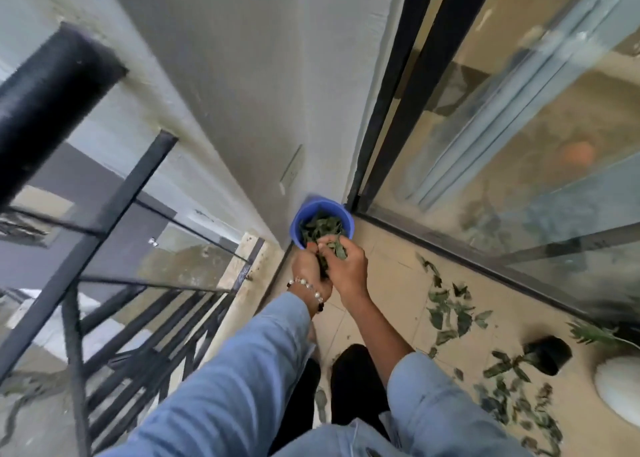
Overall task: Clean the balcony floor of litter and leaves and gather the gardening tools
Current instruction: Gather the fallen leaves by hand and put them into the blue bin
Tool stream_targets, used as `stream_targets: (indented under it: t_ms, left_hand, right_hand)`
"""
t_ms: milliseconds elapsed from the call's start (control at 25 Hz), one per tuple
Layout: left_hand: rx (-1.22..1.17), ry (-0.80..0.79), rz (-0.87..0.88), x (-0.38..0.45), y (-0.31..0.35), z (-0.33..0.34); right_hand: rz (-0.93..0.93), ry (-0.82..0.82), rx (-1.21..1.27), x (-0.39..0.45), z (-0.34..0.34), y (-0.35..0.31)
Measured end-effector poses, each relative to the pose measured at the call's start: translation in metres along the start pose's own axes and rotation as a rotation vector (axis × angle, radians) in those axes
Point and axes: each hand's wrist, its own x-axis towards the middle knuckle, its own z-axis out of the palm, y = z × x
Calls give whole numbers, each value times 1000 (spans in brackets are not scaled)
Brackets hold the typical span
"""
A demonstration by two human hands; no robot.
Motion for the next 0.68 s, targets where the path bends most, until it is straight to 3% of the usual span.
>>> stream_targets:
  t_ms: [240,400,680]
  left_hand:
    - [148,4,-27,110,19,33]
    - [142,104,-31,234,11,48]
    - [175,38,1,407,-8,41]
  right_hand:
    - [132,-95,74,102,36,49]
    - [176,-155,78,196,64,131]
    - [448,-235,75,328,99,276]
